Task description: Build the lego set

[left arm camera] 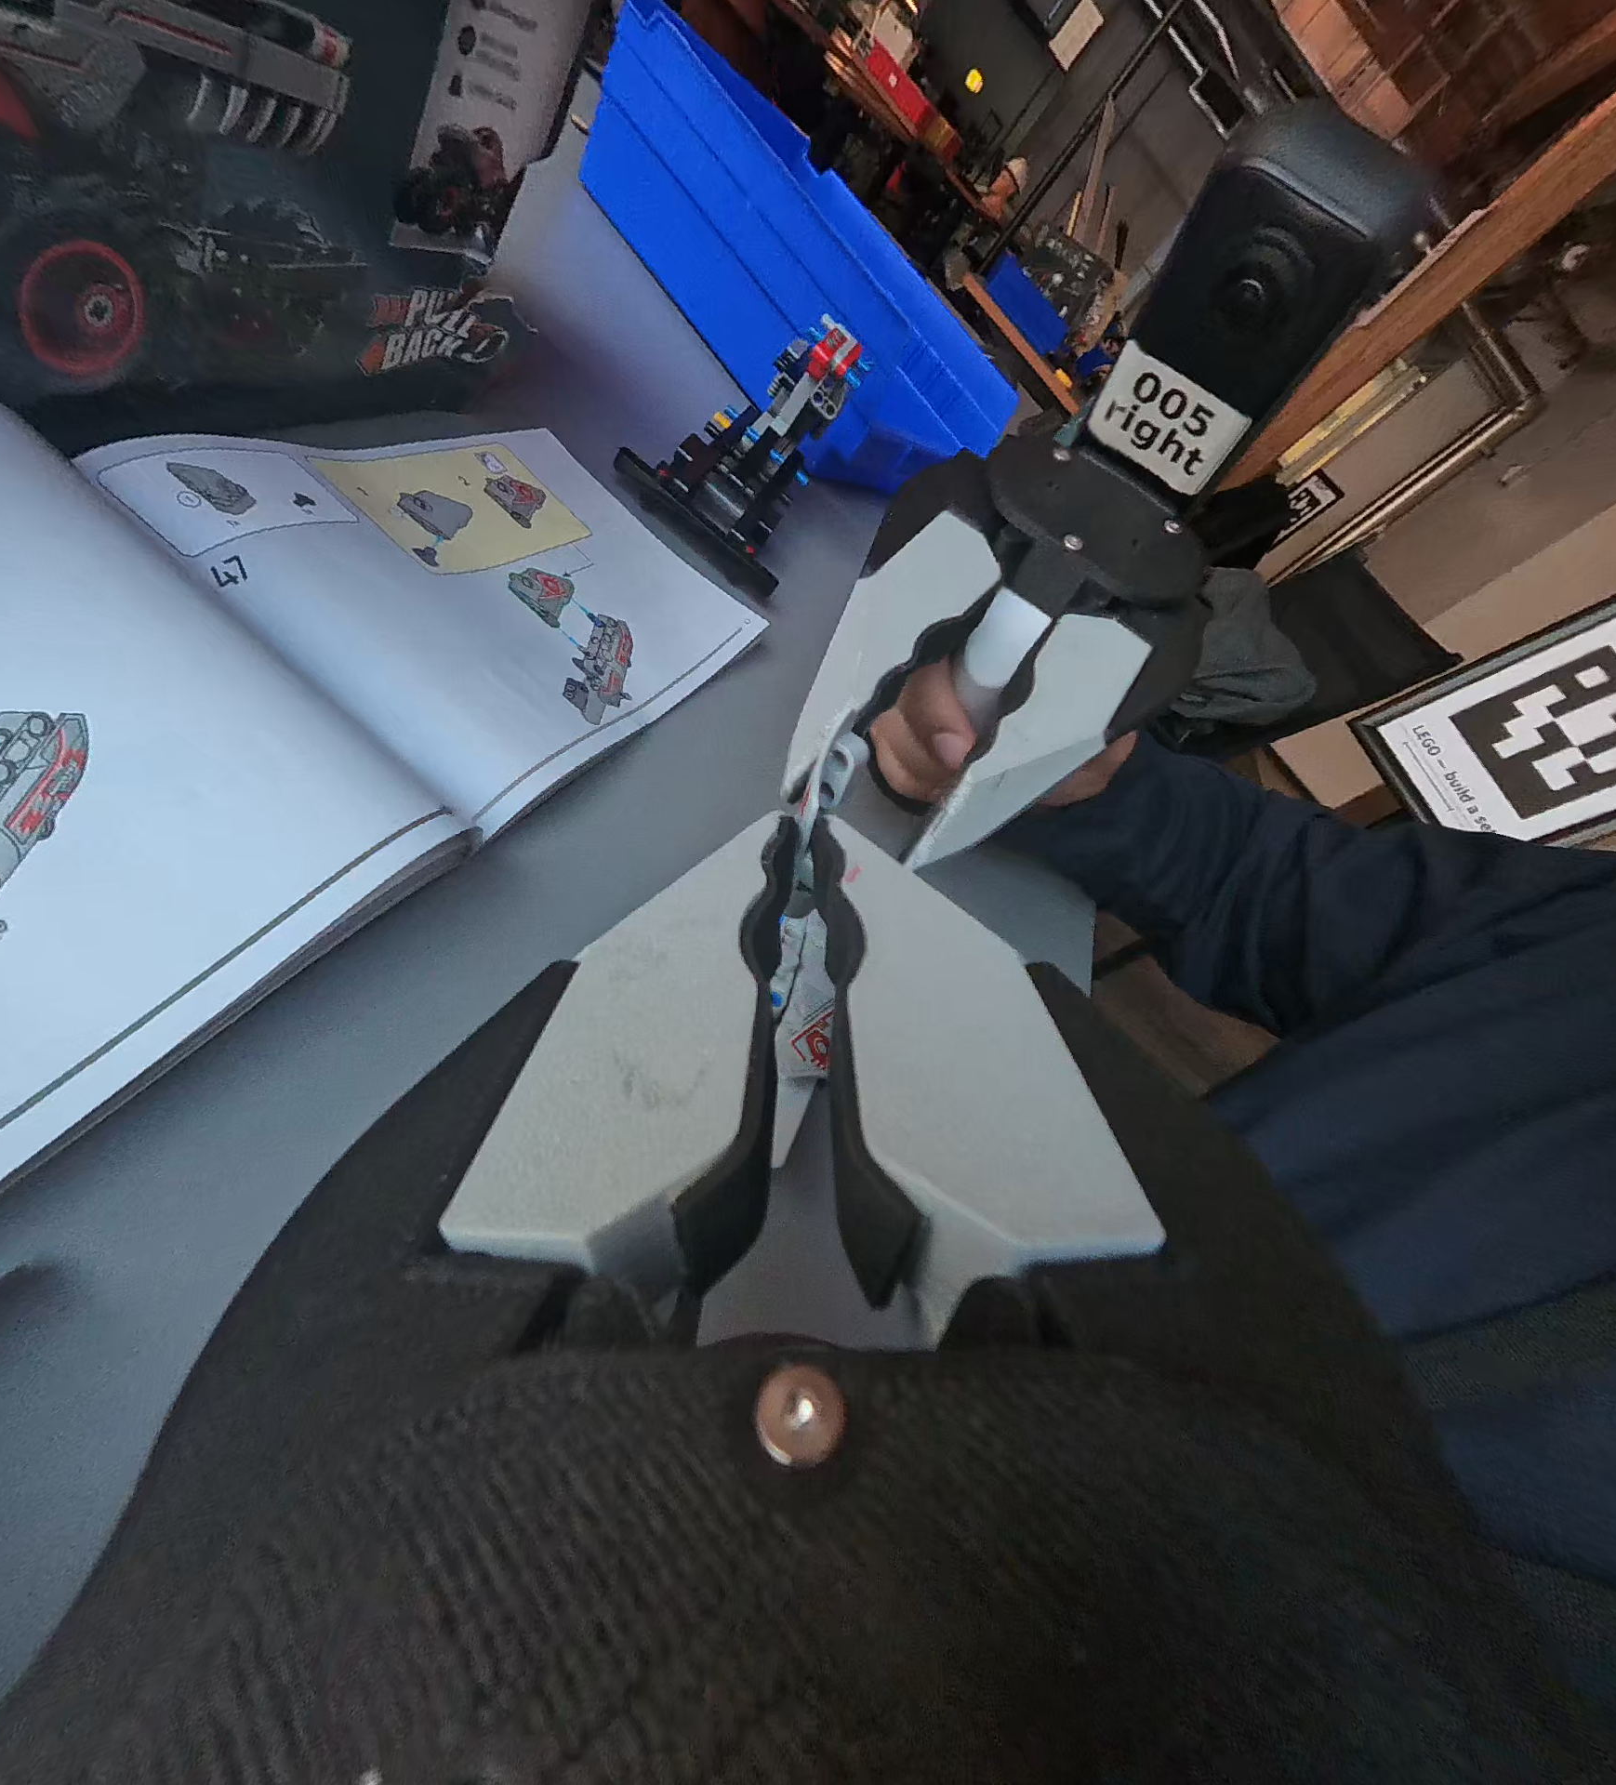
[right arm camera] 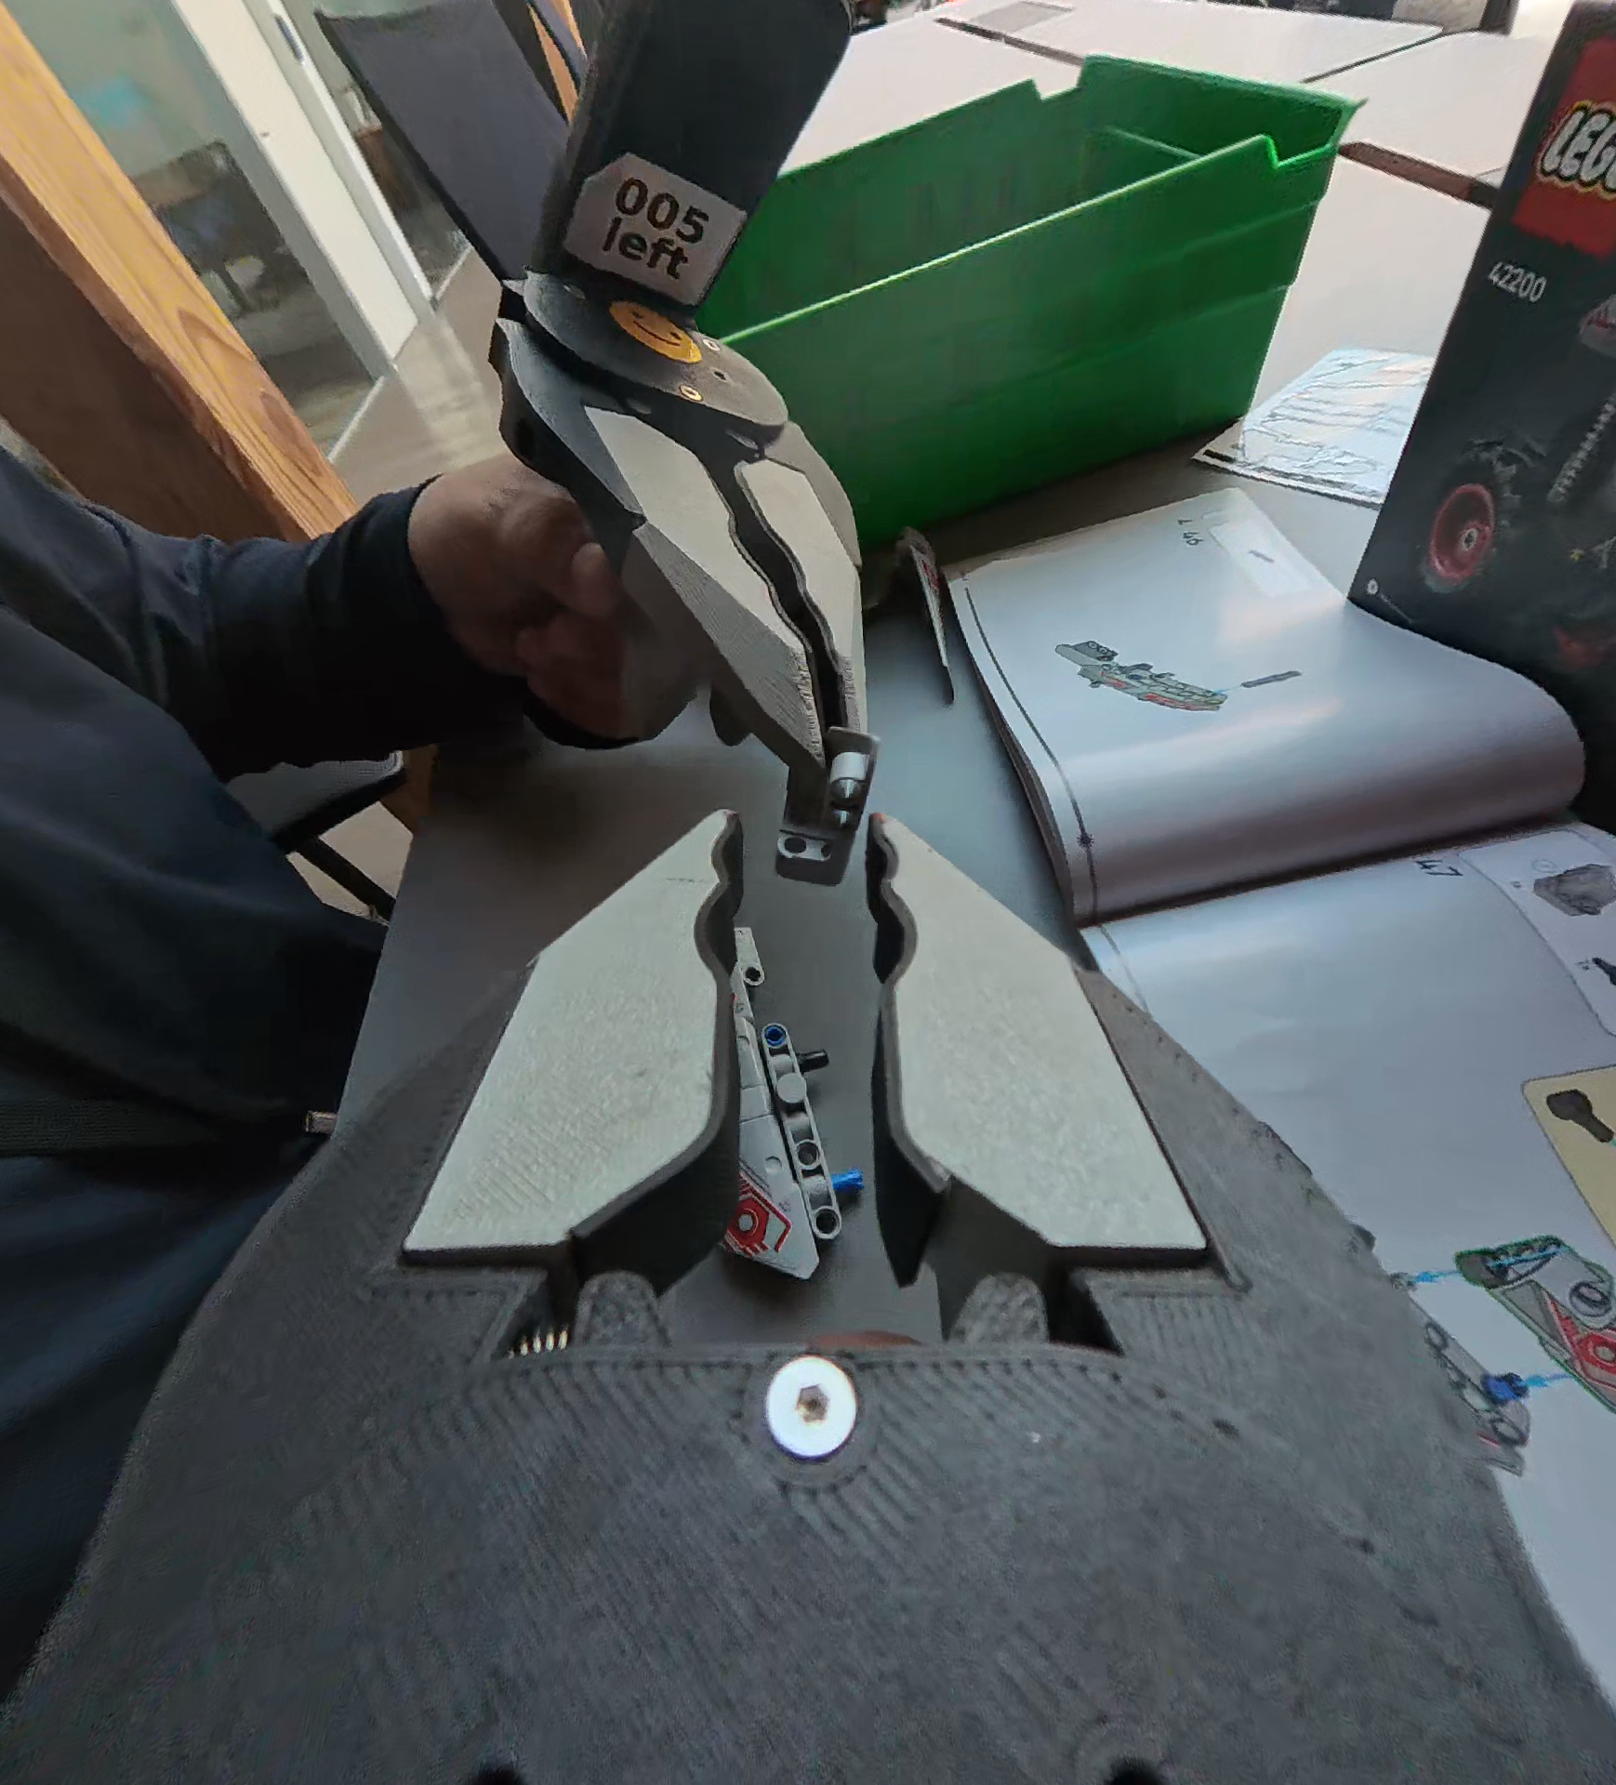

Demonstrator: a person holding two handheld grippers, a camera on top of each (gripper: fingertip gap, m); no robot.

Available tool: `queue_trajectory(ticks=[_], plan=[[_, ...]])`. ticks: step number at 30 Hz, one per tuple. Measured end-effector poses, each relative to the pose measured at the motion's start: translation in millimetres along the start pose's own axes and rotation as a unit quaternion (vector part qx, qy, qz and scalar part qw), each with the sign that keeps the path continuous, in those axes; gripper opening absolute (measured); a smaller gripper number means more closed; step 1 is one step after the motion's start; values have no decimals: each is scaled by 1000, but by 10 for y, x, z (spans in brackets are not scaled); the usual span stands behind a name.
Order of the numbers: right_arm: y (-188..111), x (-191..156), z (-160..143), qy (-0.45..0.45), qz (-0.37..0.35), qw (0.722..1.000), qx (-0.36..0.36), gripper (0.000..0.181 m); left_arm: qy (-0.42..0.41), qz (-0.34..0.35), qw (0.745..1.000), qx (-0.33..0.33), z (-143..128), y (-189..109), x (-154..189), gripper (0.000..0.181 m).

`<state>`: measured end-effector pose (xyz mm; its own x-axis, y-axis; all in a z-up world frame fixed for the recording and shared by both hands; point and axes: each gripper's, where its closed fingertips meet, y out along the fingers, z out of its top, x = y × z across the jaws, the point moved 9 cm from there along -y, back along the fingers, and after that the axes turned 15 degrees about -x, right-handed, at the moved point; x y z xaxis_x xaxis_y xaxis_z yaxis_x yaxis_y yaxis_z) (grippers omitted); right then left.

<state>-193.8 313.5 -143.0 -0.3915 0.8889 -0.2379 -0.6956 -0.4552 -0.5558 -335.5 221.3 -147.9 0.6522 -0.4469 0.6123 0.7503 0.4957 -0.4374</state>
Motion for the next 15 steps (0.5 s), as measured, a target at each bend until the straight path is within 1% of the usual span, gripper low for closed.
queue_trajectory(ticks=[2, 3, 5, 6, 7, 8, 10, 12, 14, 15], plan=[[8, 33, -22, 10, 5, 1000, -1, 18, -3, -16, 1000, -4, -9, 37, -9, 0], [11, 45, -29, 12, 5, 1000, -2, 19, -3, -22, 1000, -7, -17, 47, -2, 0], [9, 26, -29, 6, 23, 1000, 4, 28, 4, -32, 999, -5, -21, -3, 80, 0], [-14, 3, -16, 2, 37, 999, 18, 37, 20, -31, 999, -6, -28, -61, 172, 0], [-49, -23, 0, -1, 50, 998, 30, 40, 43, -22, 999, -8, -35, -157, 288, 0], [-86, -44, 6, -7, 56, 998, 36, 34, 67, -5, 998, 0, -27, -299, 397, 0], [-158, -67, 13, -22, 50, 997, 53, 34, 82, 38, 995, 29, 12, -666, 502, 0], [-213, -61, 14, -28, 31, 997, 65, 33, 82, 83, 992, 51, 29, -1076, 530, 0], [-245, -41, 1, -30, 16, 998, 60, 33, 83, 176, 979, 66, 23, -1512, 465, 0], [-256, -31, -8, -31, 8, 998, 60, 33, 72, 214, 972, 64, 13, -1718, 386, 0]])
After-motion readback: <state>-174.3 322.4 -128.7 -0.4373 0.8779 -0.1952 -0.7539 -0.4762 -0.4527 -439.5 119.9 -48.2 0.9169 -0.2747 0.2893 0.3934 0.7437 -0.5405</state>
